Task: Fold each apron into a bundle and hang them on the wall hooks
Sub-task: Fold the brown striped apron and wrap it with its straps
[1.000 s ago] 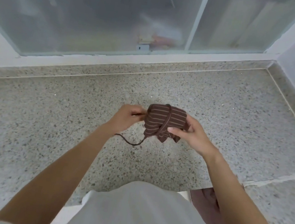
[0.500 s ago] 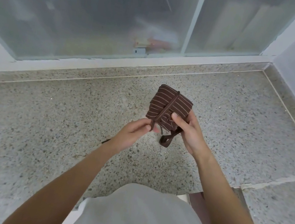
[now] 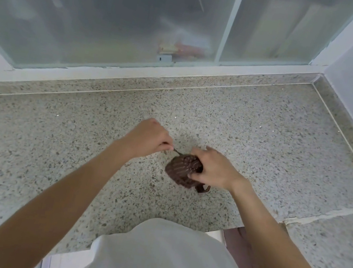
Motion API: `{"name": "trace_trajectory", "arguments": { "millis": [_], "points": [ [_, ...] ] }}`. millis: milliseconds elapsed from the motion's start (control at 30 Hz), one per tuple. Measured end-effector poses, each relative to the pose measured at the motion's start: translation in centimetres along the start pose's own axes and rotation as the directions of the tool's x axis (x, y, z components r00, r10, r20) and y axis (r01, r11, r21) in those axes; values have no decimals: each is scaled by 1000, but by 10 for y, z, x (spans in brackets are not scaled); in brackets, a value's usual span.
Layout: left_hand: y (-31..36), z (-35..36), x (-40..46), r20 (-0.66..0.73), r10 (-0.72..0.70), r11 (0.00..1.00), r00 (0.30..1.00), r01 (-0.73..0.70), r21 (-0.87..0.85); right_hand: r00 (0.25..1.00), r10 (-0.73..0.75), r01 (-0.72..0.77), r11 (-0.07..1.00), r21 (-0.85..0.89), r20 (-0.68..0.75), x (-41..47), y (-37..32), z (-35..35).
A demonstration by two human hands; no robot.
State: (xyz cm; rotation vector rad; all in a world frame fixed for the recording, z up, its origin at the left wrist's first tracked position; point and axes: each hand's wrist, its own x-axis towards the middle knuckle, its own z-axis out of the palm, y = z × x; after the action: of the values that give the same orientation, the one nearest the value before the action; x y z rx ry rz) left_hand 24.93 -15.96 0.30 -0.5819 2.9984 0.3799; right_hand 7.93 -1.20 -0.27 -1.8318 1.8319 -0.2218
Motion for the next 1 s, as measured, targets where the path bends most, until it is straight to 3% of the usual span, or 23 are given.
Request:
{"name": "trace_trajectory", "arguments": {
  "millis": [67,133,200,267,333,467,567,800,933,1000],
  "points": [
    [4,4,-3,-108,-89,994,990,82,-68,979,65,-54,997,60,-193,6,3,4],
    [8,8,-10,-256,-238,949,937,167,-269,920,180,-121,975,184,-349,13,2,8],
    [13,12,-17,-328,-432,821,840,217,-528,858,288,-160,937,312,-425,20,-5,12],
    [21,16,-20,-311,-525,714,792,211,-667,820,353,-169,901,399,-451,27,-11,20],
    [19,21,-24,-280,-574,637,769,204,-744,801,435,-146,808,571,-412,39,-18,29],
    [3,36,-31,-228,-695,502,681,233,-833,798,567,-134,498,857,-204,63,-29,47],
    [-10,51,-29,-234,-732,519,639,302,-800,790,606,-176,370,912,-93,84,-31,63],
    [-39,81,-8,-78,-788,448,611,483,-752,737,674,-387,488,782,-56,129,-17,84],
    [-42,97,8,3,-825,342,565,503,-794,706,708,-449,419,789,26,143,-3,92],
    [-43,103,18,-7,-828,335,561,486,-807,701,711,-525,465,713,53,145,6,90]
  ]
}}
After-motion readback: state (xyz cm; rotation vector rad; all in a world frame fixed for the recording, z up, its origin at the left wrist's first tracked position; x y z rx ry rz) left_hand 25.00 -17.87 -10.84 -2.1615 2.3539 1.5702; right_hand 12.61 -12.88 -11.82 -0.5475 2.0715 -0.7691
